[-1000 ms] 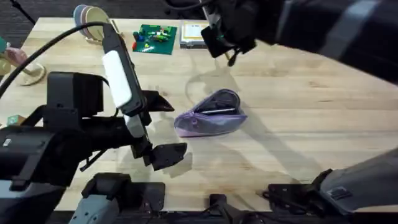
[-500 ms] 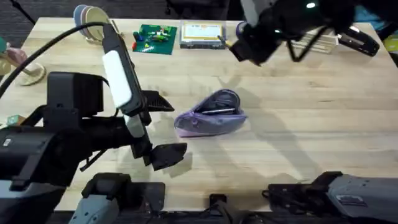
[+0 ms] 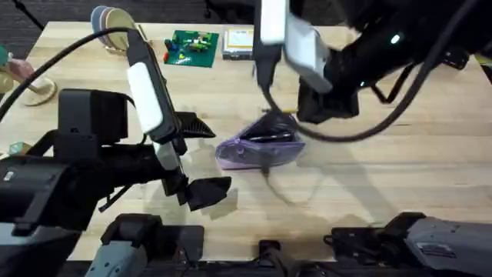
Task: Unzip the bag, pick up the pens from the table one at a time and place them inside, then zip the bag closed.
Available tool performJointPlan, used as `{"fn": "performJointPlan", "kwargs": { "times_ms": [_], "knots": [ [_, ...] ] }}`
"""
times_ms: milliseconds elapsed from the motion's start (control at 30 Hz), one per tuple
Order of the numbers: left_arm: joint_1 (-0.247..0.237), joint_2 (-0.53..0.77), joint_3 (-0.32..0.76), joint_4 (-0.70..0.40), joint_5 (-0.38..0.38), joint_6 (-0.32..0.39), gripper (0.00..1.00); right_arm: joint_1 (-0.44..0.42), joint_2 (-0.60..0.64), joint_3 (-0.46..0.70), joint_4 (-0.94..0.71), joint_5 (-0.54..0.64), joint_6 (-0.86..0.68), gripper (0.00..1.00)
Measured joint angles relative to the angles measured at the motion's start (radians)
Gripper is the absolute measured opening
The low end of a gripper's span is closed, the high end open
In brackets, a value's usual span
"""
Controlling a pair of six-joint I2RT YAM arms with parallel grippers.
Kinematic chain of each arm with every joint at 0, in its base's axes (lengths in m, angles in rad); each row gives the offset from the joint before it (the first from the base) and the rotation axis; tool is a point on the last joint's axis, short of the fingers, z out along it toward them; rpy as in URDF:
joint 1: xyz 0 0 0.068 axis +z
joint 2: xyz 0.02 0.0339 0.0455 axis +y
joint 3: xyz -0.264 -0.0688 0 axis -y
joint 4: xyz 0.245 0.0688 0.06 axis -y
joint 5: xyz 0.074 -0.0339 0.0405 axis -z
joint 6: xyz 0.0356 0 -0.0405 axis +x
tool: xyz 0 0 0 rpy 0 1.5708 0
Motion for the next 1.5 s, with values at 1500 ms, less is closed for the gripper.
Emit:
{"fn": "performJointPlan", "kwargs": {
  "times_ms": [1500],
  "knots": [
    [0.000, 0.000, 0.000, 0.000, 0.000, 0.000, 0.993, 0.107, 0.154, -0.201, 0.299, -0.192, -0.141, 0.357]
  ]
}}
